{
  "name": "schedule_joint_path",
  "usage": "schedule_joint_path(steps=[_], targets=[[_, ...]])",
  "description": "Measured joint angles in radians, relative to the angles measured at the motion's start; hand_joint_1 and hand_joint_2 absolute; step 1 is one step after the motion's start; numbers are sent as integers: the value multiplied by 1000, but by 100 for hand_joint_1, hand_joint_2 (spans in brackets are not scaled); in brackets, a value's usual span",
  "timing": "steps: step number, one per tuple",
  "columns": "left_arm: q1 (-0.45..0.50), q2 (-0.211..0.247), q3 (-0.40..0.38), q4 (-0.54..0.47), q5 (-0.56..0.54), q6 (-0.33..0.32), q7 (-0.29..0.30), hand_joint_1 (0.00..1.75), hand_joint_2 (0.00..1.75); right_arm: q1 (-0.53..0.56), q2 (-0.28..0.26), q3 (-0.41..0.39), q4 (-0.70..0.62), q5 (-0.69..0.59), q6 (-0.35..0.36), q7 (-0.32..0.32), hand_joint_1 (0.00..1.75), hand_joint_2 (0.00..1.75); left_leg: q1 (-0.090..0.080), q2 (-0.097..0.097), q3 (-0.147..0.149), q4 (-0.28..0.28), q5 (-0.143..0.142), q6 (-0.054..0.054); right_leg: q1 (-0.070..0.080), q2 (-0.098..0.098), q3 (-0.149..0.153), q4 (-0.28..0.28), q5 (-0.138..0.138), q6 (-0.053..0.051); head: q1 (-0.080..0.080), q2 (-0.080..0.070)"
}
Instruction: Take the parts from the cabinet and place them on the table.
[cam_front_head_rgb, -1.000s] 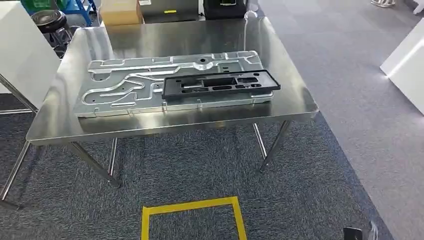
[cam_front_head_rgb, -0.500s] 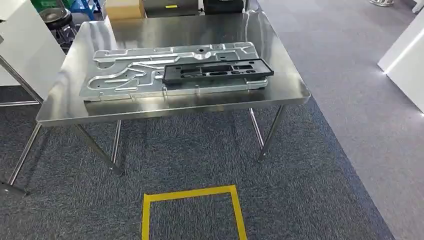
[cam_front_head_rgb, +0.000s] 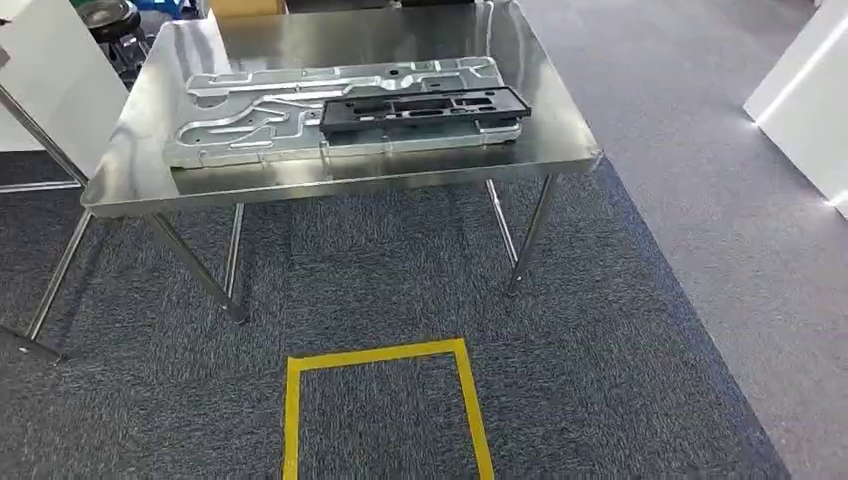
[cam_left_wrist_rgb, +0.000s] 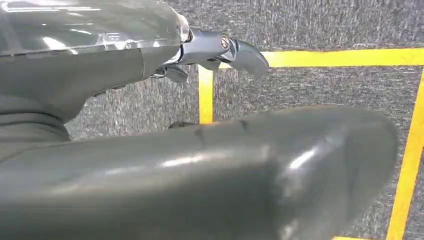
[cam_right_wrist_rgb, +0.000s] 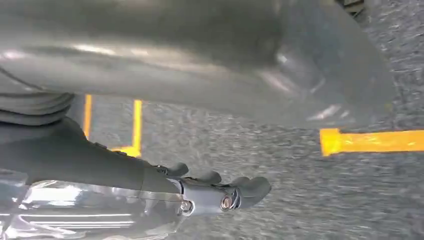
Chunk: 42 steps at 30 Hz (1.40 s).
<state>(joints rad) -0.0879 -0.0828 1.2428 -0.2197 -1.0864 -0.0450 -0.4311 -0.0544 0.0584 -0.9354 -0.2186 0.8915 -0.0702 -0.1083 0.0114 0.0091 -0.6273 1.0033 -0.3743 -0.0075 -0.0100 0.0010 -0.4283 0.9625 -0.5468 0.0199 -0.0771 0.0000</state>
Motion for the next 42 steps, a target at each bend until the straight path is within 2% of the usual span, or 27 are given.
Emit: schedule_joint_path(steps=[1, 2, 3, 5, 6, 7, 8, 10, 11, 12, 13, 14, 17, 18, 20, 22, 24, 26, 27, 31, 33, 34, 36, 37, 39, 40, 42], targets=[[2, 0, 0, 0, 0, 0, 0, 0, 0, 1, 0, 0, 1, 1, 1, 0, 0, 0, -2, 0, -4, -1, 9, -8, -3, -2, -8, -4, 11, -11, 0, 0], [3, 0, 0, 0, 0, 0, 0, 0, 0, 0, 2, 1, 5, 1, 3, 2, 0, 0, 4, -3, -10, 10, -12, -11, -5, -10, -15, -5, 24, -20, 0, 0], [5, 1, -1, 0, 0, 1, -1, 0, 0, -2, 2, 1, 6, 2, 3, 10, 0, 0, 4, -3, -25, 46, -71, -13, -3, -11, -28, -5, 34, -31, 0, 0], [7, 1, -2, 0, 0, 6, -3, 0, 0, 0, 2, 1, 6, 2, 4, 25, 0, 0, 6, -3, -63, 183, -189, -17, 0, -14, -56, -3, 50, -38, 0, 0], [7, 0, -2, 0, 0, 10, -2, 0, 0, 1, 2, 1, 7, 2, 7, 28, 0, 0, 6, -3, -80, 267, -222, -20, 4, -15, -74, -1, 62, -39, 0, 0], [7, 0, -2, 0, 1, 12, 0, 0, 0, 1, 2, 1, 8, 2, 9, 32, 0, 0, 6, -3, -83, 312, -214, -21, 7, -15, -88, 1, 71, -40, 0, 0], [7, 0, -2, 0, 1, 13, 5, 0, 0, 1, 3, 1, 10, 3, 16, 36, 0, 0, 6, -3, -71, 327, -173, -20, 9, -15, -104, 6, 81, -39, 0, 0], [6, 1, -1, 0, 2, 13, 8, 0, 0, 1, 4, 1, 11, 4, 19, 40, 0, 0, 4, -3, 9, 238, -98, -10, 13, -15, -131, 16, 95, -36, 0, 0], [5, 2, -1, 0, 2, 13, 8, 0, 0, 1, 5, 1, 13, 4, 19, 40, 0, 0, 0, -3, 74, 149, -95, -1, 14, -15, -140, 21, 99, -34, 0, 0], [2, 7, -1, 0, 2, 13, 8, 0, 0, 1, 11, 1, 13, 4, 19, 40, 0, 0, -5, -3, 143, 52, -129, 10, 15, -16, -147, 29, 103, -30, 0, 0], [0, 7, -1, 0, 2, 13, 8, 0, 0, 0, 11, 1, 13, 4, 19, 40, 0, 0, -6, -1, 177, -7, -151, 13, 17, -16, -152, 35, 105, -26, 0, 0], [-2, 7, -2, 0, 1, 12, 8, 0, 0, 0, 11, 1, 13, 4, 19, 40, 0, 0, -8, -1, 175, -30, -167, 16, 17, -18, -157, 38, 113, -17, 0, 0], [3, 6, -2, 0, 2, 13, 13, 0, 0, 0, 11, 1, 13, 5, 20, 42, 0, 0, 1, 1, 166, -38, -145, 35, 14, -16, -166, 42, 121, 0, 0, 0], [3, 6, -2, 0, 1, 13, 18, 0, 0, 0, 11, 1, 13, 5, 23, 42, 0, 0, 1, 1, 160, -38, -140, 42, 12, -10, -178, 72, 88, 5, 0, 0], [2, 6, -2, 0, 0, 13, 19, 0, 0, 3, 11, 1, 14, 5, 38, 43, 0, 0, -1, 2, 146, -38, -130, 48, 5, -5, -241, 224, -8, 15, 0, 0], [4, 8, -2, 0, -1, 13, 25, 0, 0, 4, 11, 1, 15, 5, 47, 43, 0, 0, -2, 2, 135, -35, -124, 45, 0, -5, -287, 349, -56, 23, 0, 0], [5, 8, -2, 0, -2, 13, 29, 0, 0, 4, 11, 1, 16, 4, 56, 43, 0, 0, -1, 2, 132, -32, -121, 43, -6, -6, -252, 304, -20, 27, 0, 0], [4, 8, -2, 0, -4, 13, 38, 0, 0, 3, 11, 0, 16, 0, 66, 55, 0, 0, 0, 2, 135, -25, -123, 38, -10, -6, -145, 122, 63, 25, 0, 0], [4, 8, -2, 0, -4, 13, 41, 0, 0, 3, 10, 0, 16, -2, 73, 63, 0, 0, 0, 1, 133, -22, -125, 33, -11, -5, -109, 45, 75, 20, 0, 0], [1, 8, -2, 0, -4, 13, 48, 0, 0, 3, 11, -2, 16, -3, 74, 76, 0, 0, -6, 1, 121, -17, -122, 9, 1, -2, -114, 36, 67, -4, 0, 0], [1, 11, -2, 0, -4, 13, 49, 0, 0, 3, 11, -2, 16, -3, 74, 76, 0, 0, -2, -1, 112, 5, -144, -1, -8, -5, -109, 21, 76, -20, 0, 0], [0, 11, -2, 0, -4, 13, 49, 0, 0, 3, 11, -2, 16, -3, 74, 76, 0, 175, -2, -1, 88, 56, -178, -4, -8, -6, -111, 21, 77, -27, 0, 0], [2, 11, -2, 0, -3, 13, 50, 0, 0, 2, 11, -3, 16, -4, 74, 76, 0, 175, 1, -1, 9, 227, -257, -10, -5, -6, -114, 21, 77, -31, 0, 0], [3, 11, -2, 0, -2, 13, 50, 0, 0, 2, 11, -4, 16, -4, 74, 76, 0, 175, 2, -1, -25, 297, -277, -13, -3, -6, -115, 23, 77, -31, 0, 0], [3, 11, -1, 0, 0, 13, 51, 0, 0, 2, 11, -5, 16, -4, 74, 85, 0, 175, 2, 0, -28, 296, -245, -13, -3, -6, -114, 26, 76, -30, 0, 0], [3, 13, -1, 0, 1, 13, 52, 0, 175, 2, 11, -8, 16, -4, 71, 100, 0, 175, 5, 0, 6, 216, -193, -15, -6, -5, -114, 31, 73, -30, 0, 0], [2, 13, 0, 0, 5, 12, 52, 0, 175, 1, 9, -14, 17, -4, 64, 137, 0, 175, 24, -1, 87, 41, -117, -47, -2, -3, -119, 52, 62, -22, 0, 0]])
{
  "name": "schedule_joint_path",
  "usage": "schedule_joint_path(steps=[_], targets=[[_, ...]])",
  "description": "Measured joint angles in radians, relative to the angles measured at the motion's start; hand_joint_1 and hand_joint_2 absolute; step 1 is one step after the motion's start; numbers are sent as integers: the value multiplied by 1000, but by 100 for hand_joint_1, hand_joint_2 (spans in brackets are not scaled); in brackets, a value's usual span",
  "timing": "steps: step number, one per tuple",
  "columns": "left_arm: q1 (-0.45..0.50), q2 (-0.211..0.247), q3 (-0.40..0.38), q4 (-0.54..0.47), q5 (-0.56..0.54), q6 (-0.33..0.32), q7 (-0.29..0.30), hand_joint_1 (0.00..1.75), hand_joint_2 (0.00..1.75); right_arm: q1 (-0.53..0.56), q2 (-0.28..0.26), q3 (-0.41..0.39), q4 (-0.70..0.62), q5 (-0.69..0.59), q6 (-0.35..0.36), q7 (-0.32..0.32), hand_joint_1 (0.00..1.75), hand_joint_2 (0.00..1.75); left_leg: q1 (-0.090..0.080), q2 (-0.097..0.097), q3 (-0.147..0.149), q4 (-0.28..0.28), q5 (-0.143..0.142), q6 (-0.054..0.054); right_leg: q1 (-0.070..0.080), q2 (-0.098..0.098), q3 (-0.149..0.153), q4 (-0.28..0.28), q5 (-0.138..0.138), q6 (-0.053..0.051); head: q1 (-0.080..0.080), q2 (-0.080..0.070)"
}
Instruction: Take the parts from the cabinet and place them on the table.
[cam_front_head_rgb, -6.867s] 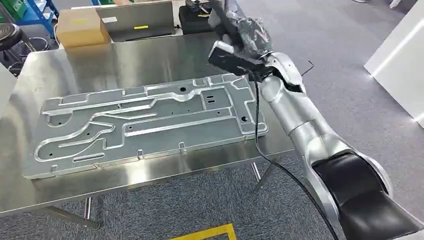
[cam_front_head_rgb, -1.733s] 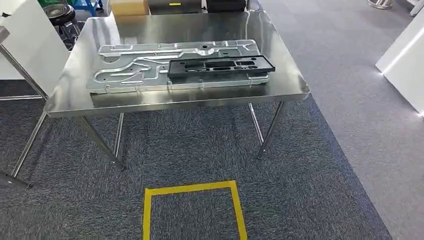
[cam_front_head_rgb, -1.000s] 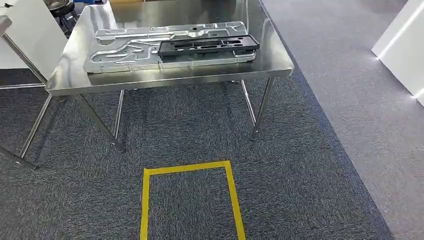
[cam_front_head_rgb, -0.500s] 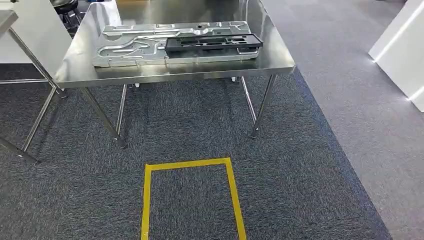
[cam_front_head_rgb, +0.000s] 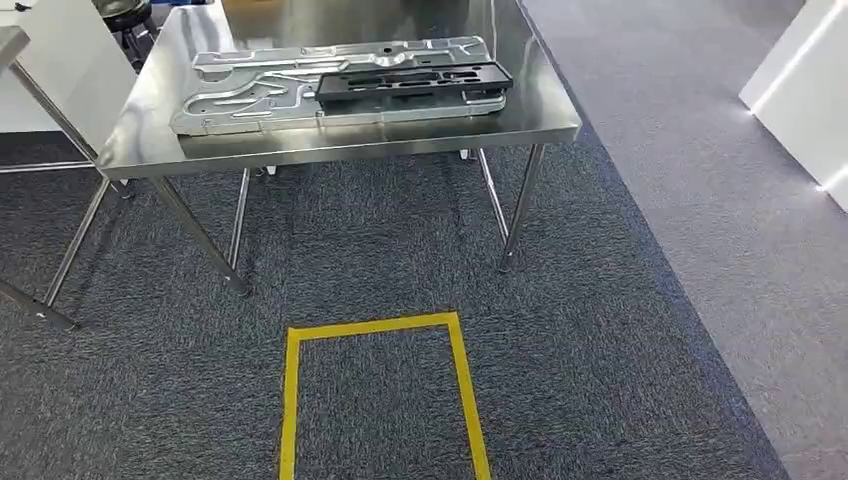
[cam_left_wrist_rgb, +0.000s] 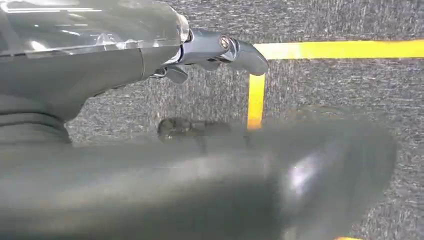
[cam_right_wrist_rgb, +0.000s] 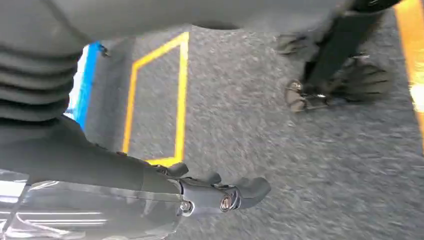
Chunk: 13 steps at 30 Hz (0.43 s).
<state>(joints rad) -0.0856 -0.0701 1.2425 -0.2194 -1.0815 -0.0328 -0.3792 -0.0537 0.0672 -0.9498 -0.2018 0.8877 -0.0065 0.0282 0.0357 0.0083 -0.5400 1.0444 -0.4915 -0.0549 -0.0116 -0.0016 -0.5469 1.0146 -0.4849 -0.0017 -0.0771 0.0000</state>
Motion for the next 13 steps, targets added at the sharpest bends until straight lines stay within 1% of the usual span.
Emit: schedule_joint_path(steps=[1, 2, 3, 4, 5, 8, 10, 13], targets=[[-2, -11, 0, 5, 3, -1, 0, 0, 175, -1, -11, -3, -2, 0, -4, 2, 0, 0, -2, -9, 3, -16, -32, -11, 7, 3, -12, 18, -9, 6, 0, 0], [-2, -6, 2, 5, 6, 0, -1, 0, 175, -1, -7, -5, 0, -8, -3, -2, 0, 175, -2, -12, -4, -6, -19, 51, 11, 4, -17, 23, -9, 5, 1, 0], [-1, -7, 4, 6, 7, 0, -1, 0, 175, 0, -8, -10, 0, -11, -2, -11, 0, 175, -2, -11, -6, -6, -17, 35, 14, 6, -19, 23, -7, 7, 1, 0], [-1, -7, 6, 6, 10, 0, 0, 0, 175, 1, -8, -15, 0, -12, 1, -17, 0, 175, -6, -11, -7, -6, -19, 42, 11, 6, -19, 20, -5, 10, 1, 0], [-1, -7, 6, 6, 12, 0, 1, 0, 175, 1, -8, -18, 0, -12, 1, -23, 0, 175, -8, -11, -8, -6, -18, 45, 9, 6, -19, 18, -4, 12, 0, 0], [-1, -5, 1, 6, 26, 0, 15, 0, 175, 1, -8, -15, 0, -13, -2, -22, 0, 175, -12, -12, -8, -6, -18, 48, 5, 6, -17, 14, 0, 18, 1, 0], [5, -1, -34, 6, 58, 0, 27, 0, 175, 5, -8, 8, -2, -37, -9, -21, 0, 175, -14, -12, -8, -6, -17, 53, 4, 6, -17, 12, 1, 21, 1, 0], [15, 4, -84, 5, 111, 1, 45, 0, 175, 13, -8, 44, -5, -80, -10, -21, 0, 175, -15, -12, -9, -5, -17, 54, 2, 6, -17, 11, 3, 25, 1, 0]])
